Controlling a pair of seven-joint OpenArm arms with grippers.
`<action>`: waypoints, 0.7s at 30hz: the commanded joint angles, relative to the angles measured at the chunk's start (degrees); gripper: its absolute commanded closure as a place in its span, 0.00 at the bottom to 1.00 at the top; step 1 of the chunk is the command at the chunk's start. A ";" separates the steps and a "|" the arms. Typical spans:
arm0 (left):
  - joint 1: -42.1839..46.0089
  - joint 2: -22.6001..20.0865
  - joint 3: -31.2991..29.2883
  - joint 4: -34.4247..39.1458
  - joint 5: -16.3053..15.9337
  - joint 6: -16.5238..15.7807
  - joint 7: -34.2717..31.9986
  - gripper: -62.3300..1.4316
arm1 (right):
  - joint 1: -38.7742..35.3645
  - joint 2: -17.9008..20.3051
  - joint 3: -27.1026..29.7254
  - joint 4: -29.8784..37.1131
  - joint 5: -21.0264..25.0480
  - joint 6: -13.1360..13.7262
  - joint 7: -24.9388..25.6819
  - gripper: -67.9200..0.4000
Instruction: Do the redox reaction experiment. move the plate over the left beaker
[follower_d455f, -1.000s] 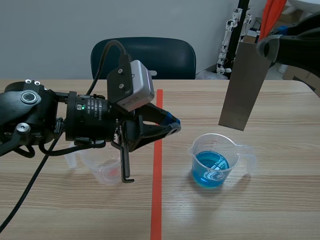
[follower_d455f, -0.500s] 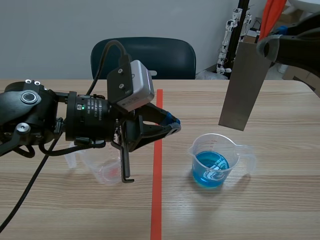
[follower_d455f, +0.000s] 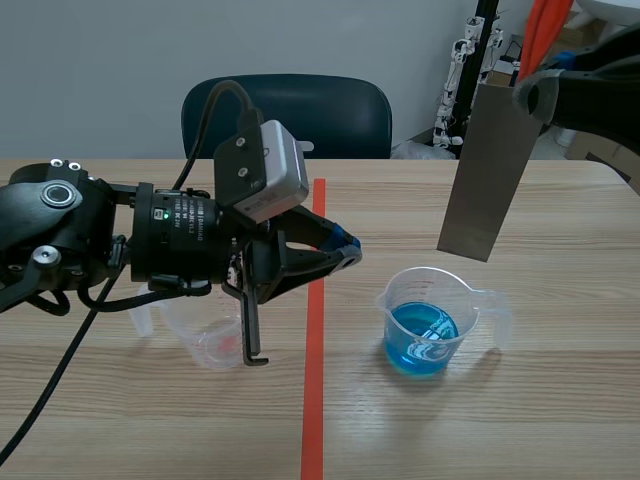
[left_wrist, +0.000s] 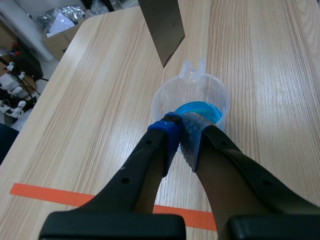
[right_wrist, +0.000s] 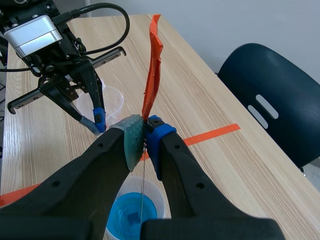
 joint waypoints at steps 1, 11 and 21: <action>-0.33 0.44 0.20 0.46 -0.57 0.31 -0.42 0.94 | 0.98 0.59 0.92 0.48 0.98 -0.04 1.07 0.99; -0.33 0.42 0.20 0.46 -0.57 0.31 -0.42 0.94 | 1.01 0.59 0.92 0.48 0.98 -0.04 1.31 0.99; 1.42 -1.86 -0.37 0.48 -0.59 1.64 -1.03 0.94 | 1.01 0.57 0.92 0.48 0.98 -0.04 1.70 0.99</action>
